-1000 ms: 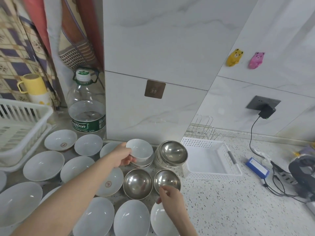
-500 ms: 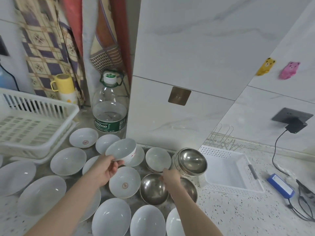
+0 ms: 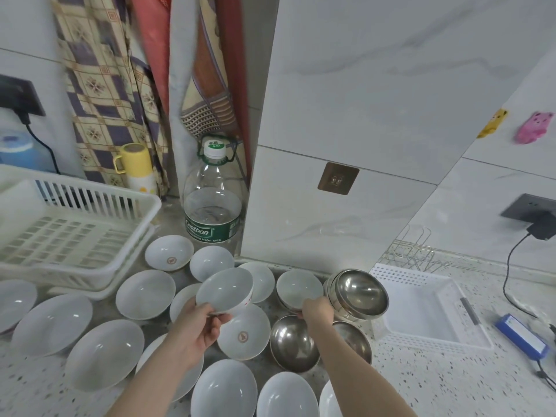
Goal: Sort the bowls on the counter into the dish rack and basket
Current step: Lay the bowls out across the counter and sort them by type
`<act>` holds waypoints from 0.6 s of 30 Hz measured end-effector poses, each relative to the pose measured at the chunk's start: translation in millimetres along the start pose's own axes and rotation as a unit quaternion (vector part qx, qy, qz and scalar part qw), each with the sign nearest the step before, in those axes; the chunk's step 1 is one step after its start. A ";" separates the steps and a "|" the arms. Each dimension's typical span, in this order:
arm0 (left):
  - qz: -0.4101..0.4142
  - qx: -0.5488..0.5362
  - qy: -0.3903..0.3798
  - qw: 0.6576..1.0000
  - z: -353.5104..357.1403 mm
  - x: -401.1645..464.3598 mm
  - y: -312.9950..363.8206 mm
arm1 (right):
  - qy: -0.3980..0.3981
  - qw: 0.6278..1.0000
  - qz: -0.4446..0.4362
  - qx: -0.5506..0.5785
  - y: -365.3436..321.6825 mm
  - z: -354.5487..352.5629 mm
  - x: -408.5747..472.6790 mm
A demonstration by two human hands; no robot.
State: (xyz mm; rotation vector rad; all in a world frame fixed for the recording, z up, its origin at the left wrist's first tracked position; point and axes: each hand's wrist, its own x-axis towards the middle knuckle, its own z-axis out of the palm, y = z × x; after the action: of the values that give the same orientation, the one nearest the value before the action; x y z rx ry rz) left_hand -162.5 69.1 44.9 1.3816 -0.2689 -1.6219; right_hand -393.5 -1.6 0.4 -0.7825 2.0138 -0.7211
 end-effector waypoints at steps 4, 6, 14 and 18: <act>0.007 -0.008 -0.001 1.000 -4.5 -5.3 -1.1 | 0.016 1.000 -0.005 0.006 -2.0 -3.7 -1.8; 0.010 -0.007 0.001 1.000 -6.4 -8.1 -0.2 | 0.023 0.999 -0.021 0.009 -1.3 -5.7 -9.4; 0.020 -0.008 0.002 1.000 -8.3 -18.0 1.0 | 0.029 0.992 -0.110 0.056 17.9 -24.2 -59.1; 0.012 0.002 -0.010 1.000 -1.2 -27.8 -8.2 | 0.034 0.990 -0.094 0.103 47.5 -46.5 -86.5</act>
State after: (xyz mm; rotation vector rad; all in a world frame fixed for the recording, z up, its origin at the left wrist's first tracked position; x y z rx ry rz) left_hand -168.3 94.9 56.8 1.3608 -0.2987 -1.6169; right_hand -406.1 102.3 31.3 -0.8411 1.9043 -1.0602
